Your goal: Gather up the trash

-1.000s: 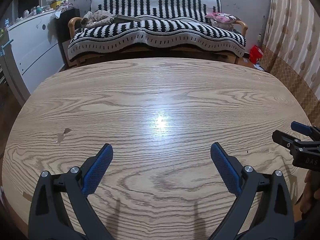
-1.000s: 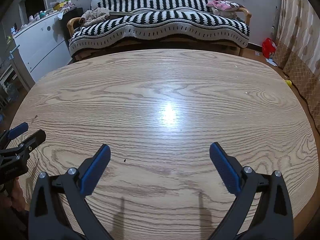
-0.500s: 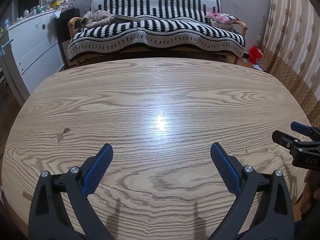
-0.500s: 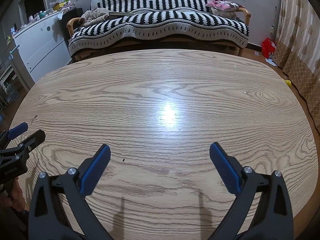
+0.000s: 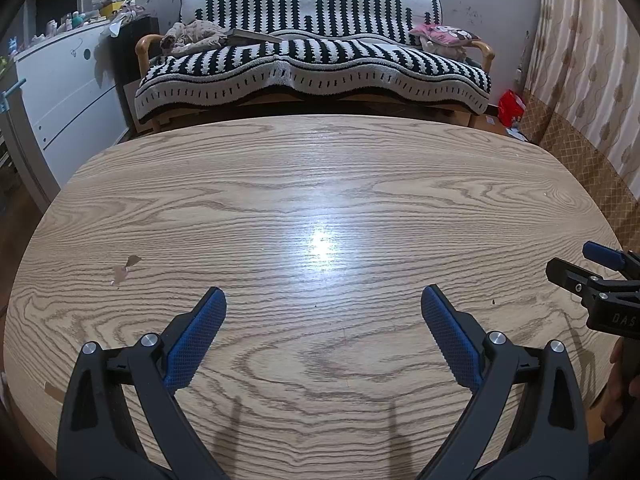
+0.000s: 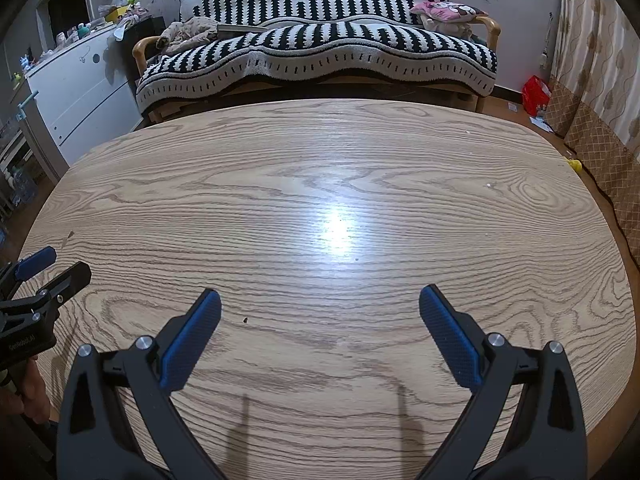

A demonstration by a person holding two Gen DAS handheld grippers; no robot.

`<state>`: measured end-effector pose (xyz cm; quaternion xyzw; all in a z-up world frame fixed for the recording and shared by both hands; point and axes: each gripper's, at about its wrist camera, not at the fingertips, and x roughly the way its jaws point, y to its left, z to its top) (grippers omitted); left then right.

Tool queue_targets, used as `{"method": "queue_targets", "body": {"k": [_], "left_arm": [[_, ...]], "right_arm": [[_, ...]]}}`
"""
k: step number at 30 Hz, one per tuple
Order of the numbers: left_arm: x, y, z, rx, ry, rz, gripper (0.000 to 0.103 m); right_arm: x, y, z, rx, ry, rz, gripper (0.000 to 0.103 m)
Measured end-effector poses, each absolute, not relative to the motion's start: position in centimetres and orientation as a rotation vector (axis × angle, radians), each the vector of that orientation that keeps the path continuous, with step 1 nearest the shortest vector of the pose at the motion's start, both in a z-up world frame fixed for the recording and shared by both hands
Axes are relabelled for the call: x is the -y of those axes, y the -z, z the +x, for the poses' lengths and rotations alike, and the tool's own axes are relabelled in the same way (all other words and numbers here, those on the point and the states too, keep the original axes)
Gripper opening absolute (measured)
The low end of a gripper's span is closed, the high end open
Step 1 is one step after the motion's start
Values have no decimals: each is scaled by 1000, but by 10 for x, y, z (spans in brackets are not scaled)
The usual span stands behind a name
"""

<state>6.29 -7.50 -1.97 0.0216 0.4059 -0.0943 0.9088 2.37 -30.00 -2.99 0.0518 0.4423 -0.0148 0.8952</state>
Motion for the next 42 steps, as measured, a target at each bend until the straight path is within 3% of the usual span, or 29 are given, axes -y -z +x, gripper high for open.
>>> {"method": "queue_targets", "body": {"k": [42], "left_arm": [[74,15,59,-828,176,60,95]], "right_arm": [[304,27,25,-917,28,96,96]]}}
